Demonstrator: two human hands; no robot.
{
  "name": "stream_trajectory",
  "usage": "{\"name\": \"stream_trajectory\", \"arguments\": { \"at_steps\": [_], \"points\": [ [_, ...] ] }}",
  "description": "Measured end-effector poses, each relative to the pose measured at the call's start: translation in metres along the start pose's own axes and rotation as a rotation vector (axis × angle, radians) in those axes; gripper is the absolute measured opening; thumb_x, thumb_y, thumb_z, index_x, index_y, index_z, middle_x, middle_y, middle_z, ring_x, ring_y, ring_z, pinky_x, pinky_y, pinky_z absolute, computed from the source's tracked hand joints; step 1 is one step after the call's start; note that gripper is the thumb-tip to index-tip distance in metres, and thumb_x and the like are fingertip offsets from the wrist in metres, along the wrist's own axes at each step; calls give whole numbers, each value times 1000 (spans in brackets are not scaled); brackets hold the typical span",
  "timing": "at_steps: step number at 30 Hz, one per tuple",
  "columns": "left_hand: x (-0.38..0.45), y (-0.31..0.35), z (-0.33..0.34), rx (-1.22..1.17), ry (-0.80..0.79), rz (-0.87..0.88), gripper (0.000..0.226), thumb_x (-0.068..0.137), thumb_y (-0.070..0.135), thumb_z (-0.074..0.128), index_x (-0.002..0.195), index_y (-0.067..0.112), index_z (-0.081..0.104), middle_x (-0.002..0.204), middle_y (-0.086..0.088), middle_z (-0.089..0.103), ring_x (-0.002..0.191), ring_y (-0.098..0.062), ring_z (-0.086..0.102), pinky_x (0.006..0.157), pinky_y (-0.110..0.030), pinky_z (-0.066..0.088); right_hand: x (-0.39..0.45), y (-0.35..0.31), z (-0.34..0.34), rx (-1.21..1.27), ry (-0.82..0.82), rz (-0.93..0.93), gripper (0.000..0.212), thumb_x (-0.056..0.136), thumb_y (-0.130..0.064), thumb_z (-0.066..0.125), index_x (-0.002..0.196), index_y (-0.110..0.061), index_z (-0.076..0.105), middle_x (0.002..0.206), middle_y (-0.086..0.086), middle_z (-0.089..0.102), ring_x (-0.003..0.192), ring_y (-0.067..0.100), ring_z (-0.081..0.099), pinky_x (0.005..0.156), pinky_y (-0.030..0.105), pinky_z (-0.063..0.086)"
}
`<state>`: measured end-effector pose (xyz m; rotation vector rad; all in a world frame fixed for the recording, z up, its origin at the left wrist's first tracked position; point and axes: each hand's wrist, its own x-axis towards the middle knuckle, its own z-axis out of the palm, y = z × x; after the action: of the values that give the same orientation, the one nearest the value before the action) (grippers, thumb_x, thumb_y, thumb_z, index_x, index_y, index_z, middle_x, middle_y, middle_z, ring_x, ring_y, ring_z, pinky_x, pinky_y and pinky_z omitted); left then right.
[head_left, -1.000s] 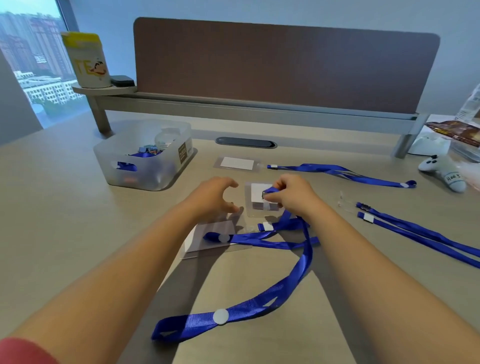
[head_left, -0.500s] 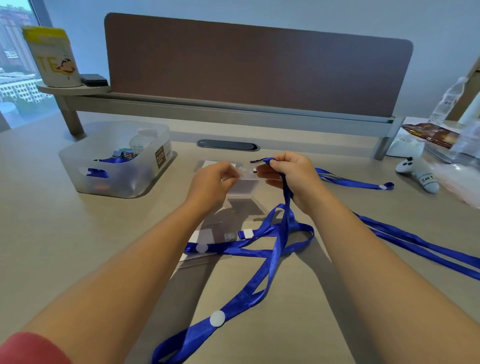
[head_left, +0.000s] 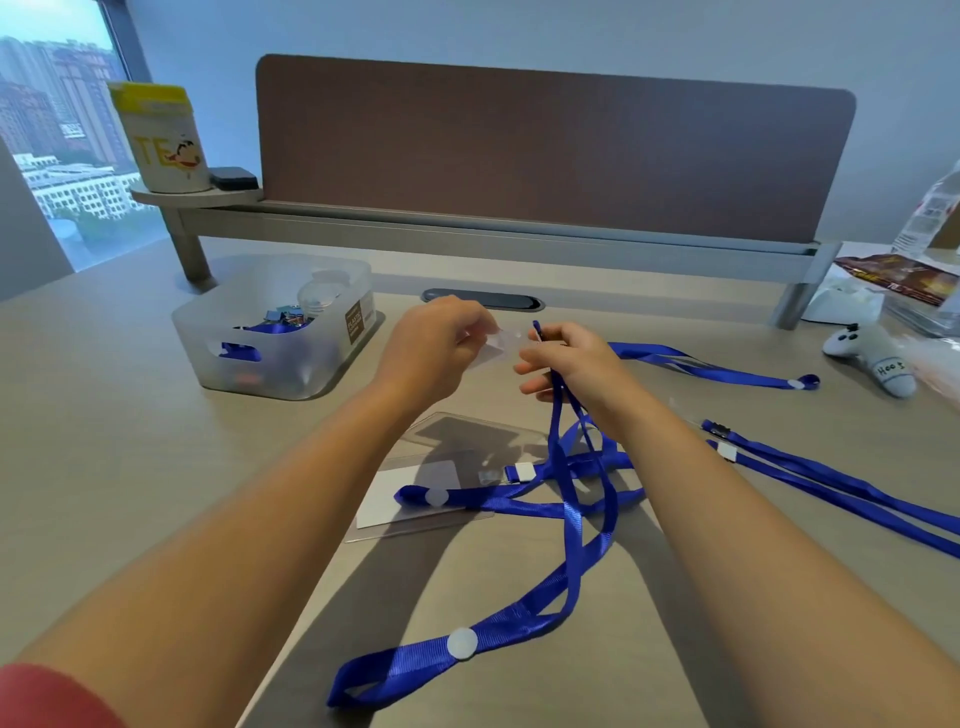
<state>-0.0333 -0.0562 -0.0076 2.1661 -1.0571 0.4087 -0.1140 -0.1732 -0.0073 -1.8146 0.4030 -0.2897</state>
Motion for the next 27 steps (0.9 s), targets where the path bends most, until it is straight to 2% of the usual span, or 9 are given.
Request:
{"name": "stream_trajectory", "arguments": {
  "at_steps": [3,7,12,14,16,19,21,24,27],
  "points": [
    [-3,-2,-4,25,-55,0,19,87,6,51,101,4,63,109,-17,65,95,-28,57,76,-24,42,1,-2,6,-71,77,-73,27,89,-20,54,113,-9,51,85,2,56,64,10,53,65,22,47],
    [-5,-5,-9,5,-56,-45,19,87,6,51,101,4,62,108,-17,65,93,-26,58,77,-26,45,3,-2,13,-207,124,-143,27,90,-18,53,110,-1,58,73,-5,52,60,8,51,60,20,47],
    [-7,-3,-13,-96,-16,-120,28,84,8,55,112,6,53,110,-17,63,91,-21,55,84,-29,46,-1,-3,18,-338,128,-209,28,92,-19,48,101,0,66,63,-2,49,54,7,39,52,17,34],
    [-6,-3,-14,-106,19,-152,35,83,10,58,116,8,50,117,-16,59,100,-23,54,88,-30,45,-1,-4,19,-359,123,-212,29,93,-18,47,102,1,67,67,1,53,54,6,38,51,16,31],
    [-6,-4,-12,-58,63,-159,41,82,15,61,121,11,47,127,-13,54,113,-26,49,98,-36,40,-1,-5,19,-346,126,-193,30,93,-18,46,104,1,67,71,2,56,57,5,40,53,16,33],
    [-9,-6,-10,42,134,-125,47,81,18,62,124,11,43,134,-12,46,121,-27,40,105,-36,31,0,-7,20,-295,150,-170,29,93,-16,47,102,2,67,62,-3,53,58,7,43,57,20,37],
    [-12,-8,-8,73,192,-86,42,80,16,62,119,8,47,131,-15,48,118,-30,41,102,-35,32,0,-8,20,-269,150,-174,26,93,-13,46,103,1,65,61,-3,53,58,8,45,57,20,38],
    [-15,-9,-7,96,296,-91,31,77,12,65,104,1,53,117,-22,54,104,-36,47,86,-30,32,0,-10,23,-255,115,-161,25,93,-13,45,103,1,64,61,-2,54,54,7,42,53,18,35],
    [-15,-9,-10,134,248,-63,21,78,13,65,92,1,56,107,-22,58,97,-36,50,80,-28,28,0,-13,24,-185,102,-134,25,93,-13,46,102,1,64,60,-2,54,45,2,44,48,15,34]
  ]
}}
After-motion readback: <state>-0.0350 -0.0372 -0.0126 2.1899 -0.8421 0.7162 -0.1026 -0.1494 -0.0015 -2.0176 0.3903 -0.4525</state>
